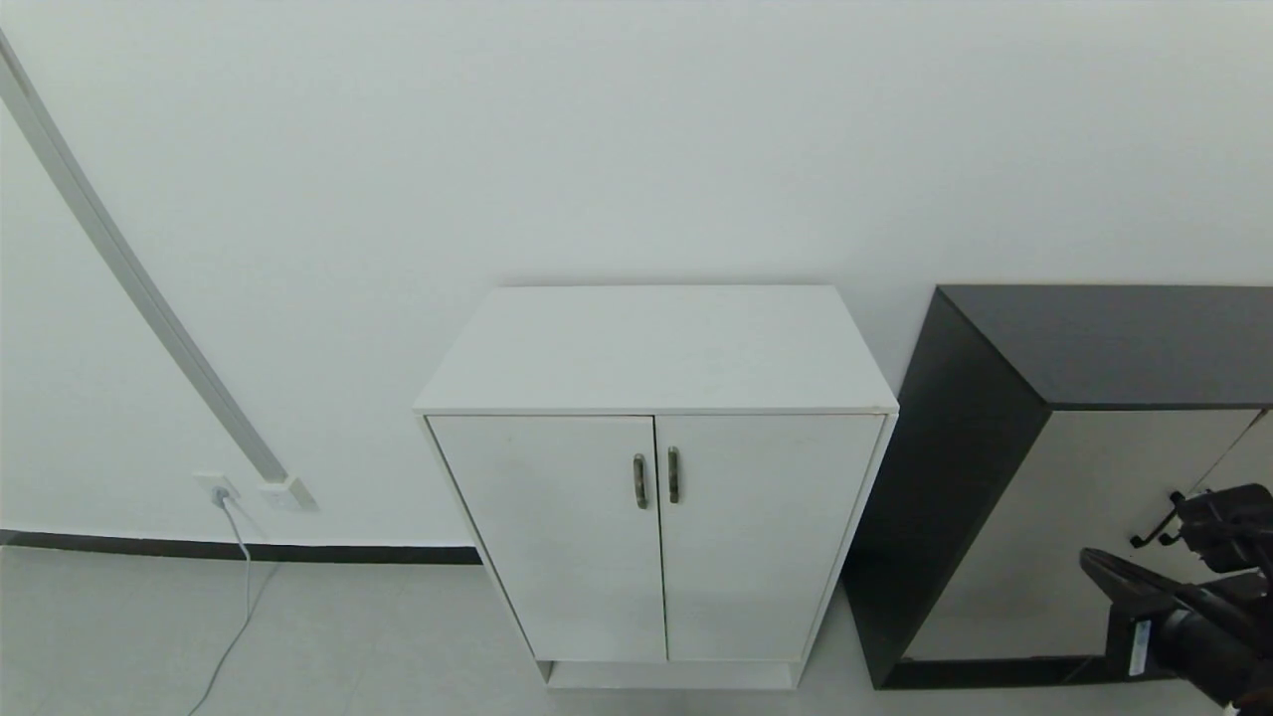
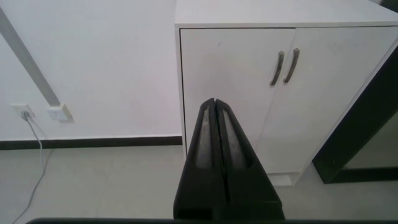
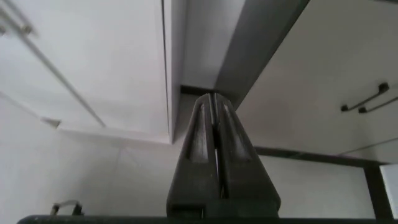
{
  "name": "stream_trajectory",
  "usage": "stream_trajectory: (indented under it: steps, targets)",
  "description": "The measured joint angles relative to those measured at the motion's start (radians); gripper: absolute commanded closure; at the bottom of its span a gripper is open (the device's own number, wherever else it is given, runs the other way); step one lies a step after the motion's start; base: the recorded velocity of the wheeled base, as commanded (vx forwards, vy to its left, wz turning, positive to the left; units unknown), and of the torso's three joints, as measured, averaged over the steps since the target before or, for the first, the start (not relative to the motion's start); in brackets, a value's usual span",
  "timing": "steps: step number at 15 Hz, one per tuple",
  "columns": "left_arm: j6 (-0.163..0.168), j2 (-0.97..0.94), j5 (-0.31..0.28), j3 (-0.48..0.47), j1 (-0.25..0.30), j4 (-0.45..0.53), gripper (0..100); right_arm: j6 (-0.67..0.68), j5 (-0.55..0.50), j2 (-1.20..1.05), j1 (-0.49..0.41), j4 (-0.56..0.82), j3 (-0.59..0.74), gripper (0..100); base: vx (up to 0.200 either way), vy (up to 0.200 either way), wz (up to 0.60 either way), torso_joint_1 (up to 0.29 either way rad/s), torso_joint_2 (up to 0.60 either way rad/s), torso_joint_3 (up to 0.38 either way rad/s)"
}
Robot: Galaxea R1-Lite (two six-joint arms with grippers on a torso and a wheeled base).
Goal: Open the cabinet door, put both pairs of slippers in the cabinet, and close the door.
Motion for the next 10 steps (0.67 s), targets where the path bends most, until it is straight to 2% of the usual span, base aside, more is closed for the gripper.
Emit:
stream_trajectory:
  steps: [3, 7, 10]
  targets:
    - [0.0, 0.0, 0.0, 0.0, 0.0, 0.0, 100, 0.0, 0.064, -0.182, 0.0, 0.239, 0.007, 100, 0.0, 0.0, 0.0, 0.0, 0.0, 0.0]
    - [0.0, 0.0, 0.0, 0.0, 0.0, 0.0, 100, 0.001, 0.177, -0.45, 0.0, 0.649, 0.008, 100, 0.0, 0.0, 0.0, 0.0, 0.0, 0.0]
    - [0.0, 0.0, 0.001, 0.0, 0.0, 0.0, 100, 0.001, 0.233, -0.59, 0.002, 0.813, 0.008, 100, 0.0, 0.0, 0.0, 0.0, 0.0, 0.0]
